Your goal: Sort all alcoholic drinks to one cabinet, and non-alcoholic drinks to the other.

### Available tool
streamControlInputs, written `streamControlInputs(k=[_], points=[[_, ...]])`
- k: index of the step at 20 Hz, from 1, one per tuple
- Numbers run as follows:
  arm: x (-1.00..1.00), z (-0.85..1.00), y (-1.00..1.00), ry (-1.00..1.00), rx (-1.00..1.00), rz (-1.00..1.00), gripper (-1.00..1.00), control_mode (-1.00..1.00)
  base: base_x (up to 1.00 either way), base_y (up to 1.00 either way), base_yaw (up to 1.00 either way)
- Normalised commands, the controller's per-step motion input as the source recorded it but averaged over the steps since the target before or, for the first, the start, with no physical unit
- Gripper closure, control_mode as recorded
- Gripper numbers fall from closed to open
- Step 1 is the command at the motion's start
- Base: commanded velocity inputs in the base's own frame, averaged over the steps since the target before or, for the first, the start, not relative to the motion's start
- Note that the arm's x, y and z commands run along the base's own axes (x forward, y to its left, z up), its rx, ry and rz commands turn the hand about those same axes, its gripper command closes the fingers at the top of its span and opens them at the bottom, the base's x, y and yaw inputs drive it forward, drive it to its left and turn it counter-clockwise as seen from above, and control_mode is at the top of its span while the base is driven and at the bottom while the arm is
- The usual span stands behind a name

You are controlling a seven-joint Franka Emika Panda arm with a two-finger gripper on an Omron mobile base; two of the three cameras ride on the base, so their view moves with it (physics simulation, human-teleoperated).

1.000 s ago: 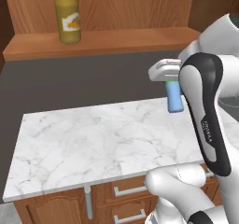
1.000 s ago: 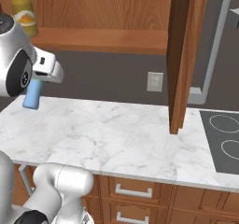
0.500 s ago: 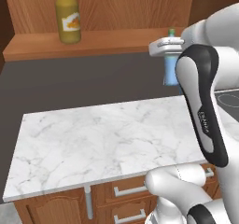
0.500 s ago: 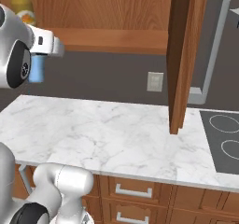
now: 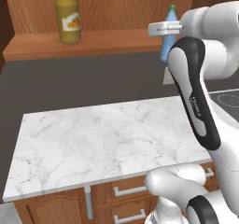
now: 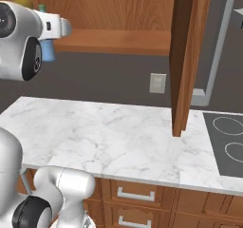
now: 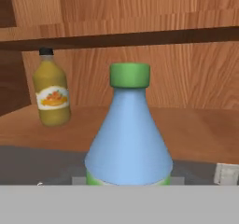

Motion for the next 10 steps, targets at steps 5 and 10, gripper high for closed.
streamControlInputs(k=[5, 10], points=[[0.45, 0.00, 0.00, -0.20, 0.00, 0.00, 1.00, -1.00, 0.00, 0.00, 0.00], [0.53, 0.05, 0.00, -0.08, 0.00, 0.00, 1.00, -1.00, 0.00, 0.00, 0.00]])
